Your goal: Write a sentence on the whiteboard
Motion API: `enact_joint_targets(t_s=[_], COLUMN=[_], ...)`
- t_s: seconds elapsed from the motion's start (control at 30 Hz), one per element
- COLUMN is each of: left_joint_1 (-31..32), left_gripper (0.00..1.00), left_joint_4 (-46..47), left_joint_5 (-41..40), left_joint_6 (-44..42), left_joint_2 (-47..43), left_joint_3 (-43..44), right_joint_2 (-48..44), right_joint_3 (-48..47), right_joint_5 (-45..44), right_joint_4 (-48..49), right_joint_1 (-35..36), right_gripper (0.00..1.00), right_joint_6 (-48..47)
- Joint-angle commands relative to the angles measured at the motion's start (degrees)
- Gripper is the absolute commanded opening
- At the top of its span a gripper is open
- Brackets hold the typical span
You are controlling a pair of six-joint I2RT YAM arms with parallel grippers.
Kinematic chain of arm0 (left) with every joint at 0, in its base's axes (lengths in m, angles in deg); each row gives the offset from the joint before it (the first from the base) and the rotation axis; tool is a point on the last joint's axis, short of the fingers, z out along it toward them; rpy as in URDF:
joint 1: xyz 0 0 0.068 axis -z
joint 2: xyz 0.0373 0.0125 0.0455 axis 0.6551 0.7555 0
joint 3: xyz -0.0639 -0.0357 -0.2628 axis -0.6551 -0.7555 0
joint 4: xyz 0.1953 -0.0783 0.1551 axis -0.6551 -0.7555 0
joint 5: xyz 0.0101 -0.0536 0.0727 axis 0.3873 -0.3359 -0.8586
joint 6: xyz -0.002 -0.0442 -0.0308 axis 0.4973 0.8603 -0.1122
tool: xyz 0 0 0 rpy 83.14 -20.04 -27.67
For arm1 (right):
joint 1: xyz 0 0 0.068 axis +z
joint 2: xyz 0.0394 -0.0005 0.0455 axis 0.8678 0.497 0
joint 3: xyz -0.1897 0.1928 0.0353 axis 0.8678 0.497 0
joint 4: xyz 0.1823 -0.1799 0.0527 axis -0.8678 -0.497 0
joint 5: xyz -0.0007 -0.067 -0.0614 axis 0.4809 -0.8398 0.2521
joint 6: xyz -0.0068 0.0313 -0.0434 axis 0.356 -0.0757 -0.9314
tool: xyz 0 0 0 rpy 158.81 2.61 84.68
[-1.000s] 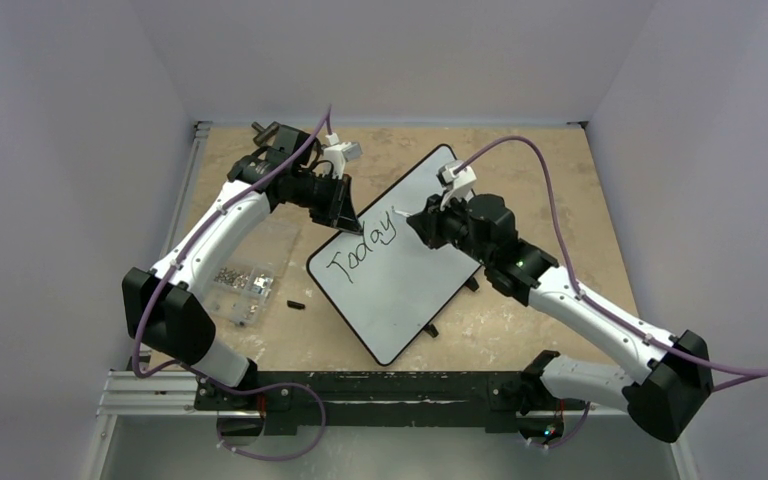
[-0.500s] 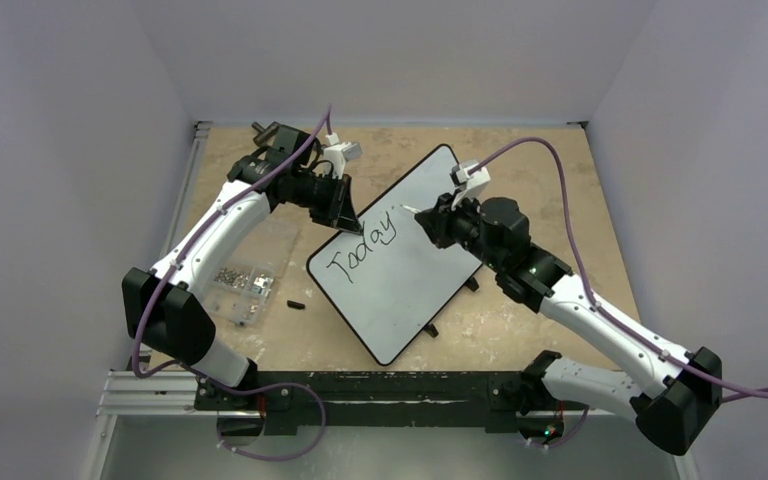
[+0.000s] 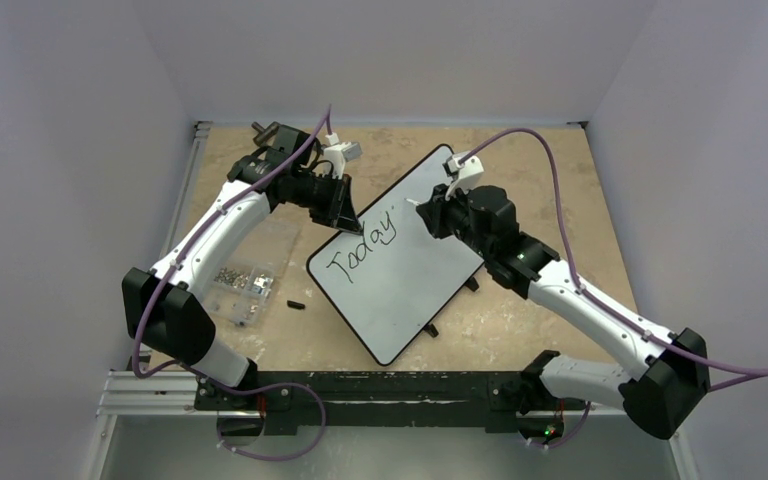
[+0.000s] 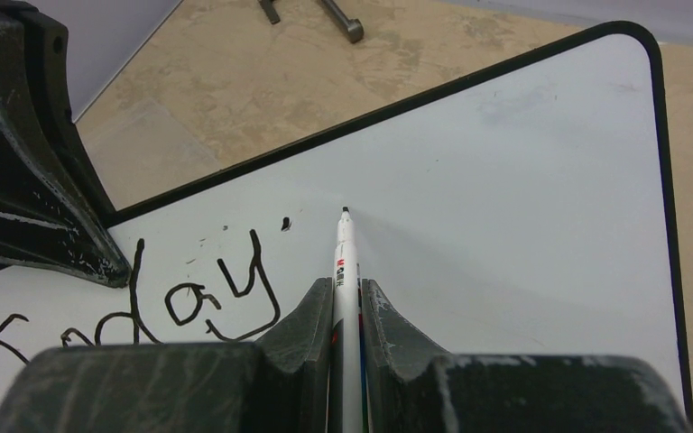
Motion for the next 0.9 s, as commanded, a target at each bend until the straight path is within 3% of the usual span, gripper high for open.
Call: enact_joint_targets(t_s=[0.0, 0.87], left_joint_1=[-0.33, -0.29], left_gripper=[0.00, 0.00], left_joint_4=[1.98, 2.04], left_joint_5=[-5.66, -5.56], left_joint_6=[-2.00, -1.92], left_joint_2=[-2.47, -2.75], left_joint_3=[0.12, 0.11], right_joint_2=[0.77, 1.57], right_joint_3=[-3.47, -0.41], right_joint_5=[-1.10, 7.47], right_joint_4=[2.21, 3.37], right_joint_1=[-0.63, -1.20], right_gripper=[0.00, 0.00], right_joint_6=[-1.23, -0.62])
